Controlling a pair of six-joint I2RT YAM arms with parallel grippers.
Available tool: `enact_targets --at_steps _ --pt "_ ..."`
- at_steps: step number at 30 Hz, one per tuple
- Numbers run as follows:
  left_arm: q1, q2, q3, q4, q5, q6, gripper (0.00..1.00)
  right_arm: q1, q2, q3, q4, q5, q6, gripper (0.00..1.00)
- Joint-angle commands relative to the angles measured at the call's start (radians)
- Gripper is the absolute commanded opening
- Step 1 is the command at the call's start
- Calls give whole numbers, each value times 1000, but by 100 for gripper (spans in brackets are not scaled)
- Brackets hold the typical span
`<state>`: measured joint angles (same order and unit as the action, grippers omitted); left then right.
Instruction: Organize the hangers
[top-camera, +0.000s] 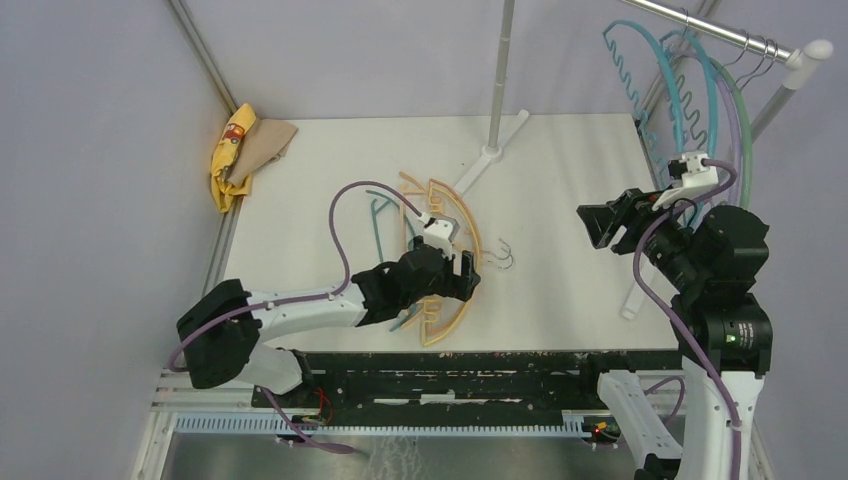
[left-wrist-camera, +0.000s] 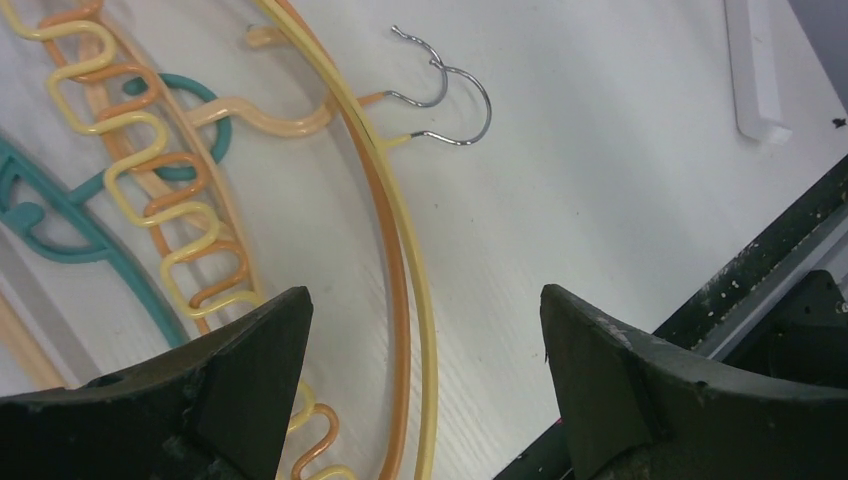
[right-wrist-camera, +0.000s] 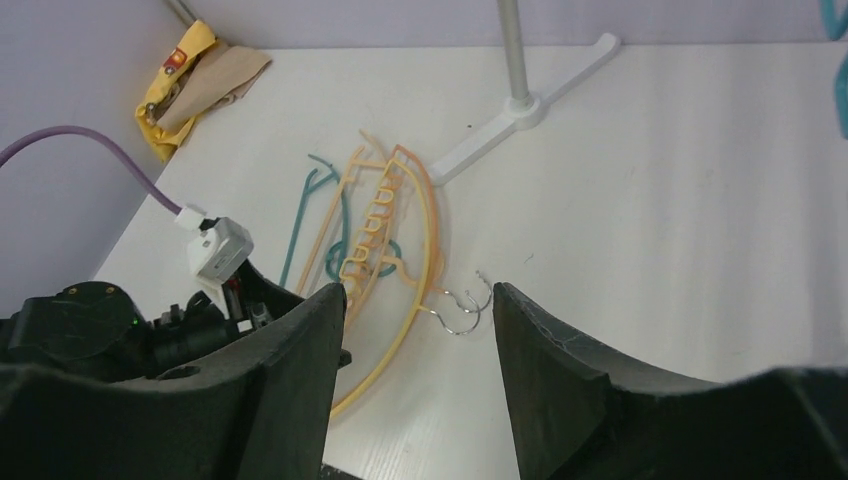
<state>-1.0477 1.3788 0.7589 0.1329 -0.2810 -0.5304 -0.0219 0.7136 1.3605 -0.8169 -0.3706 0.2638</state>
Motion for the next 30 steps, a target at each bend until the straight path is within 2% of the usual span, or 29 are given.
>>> enact_targets --at_steps 1,6,12,23,26,30 --pt "-33 90 47 20 -25 58 87 -3 -12 -27 44 -97 -6 64" --pt "-34 224 88 33 -12 67 75 -3 -24 -63 45 -120 1 65" --pt "-38 338 162 62 -50 94 75 -2 -31 -95 45 -131 1 65" --pt "-37 506 333 18 -64 135 71 0 -27 -142 69 -120 10 65" --pt "-37 525 336 12 -74 133 66 2 -27 -147 68 -116 8 65" --pt "-35 540 323 5 -98 132 51 2 -30 -157 68 -117 12 65"
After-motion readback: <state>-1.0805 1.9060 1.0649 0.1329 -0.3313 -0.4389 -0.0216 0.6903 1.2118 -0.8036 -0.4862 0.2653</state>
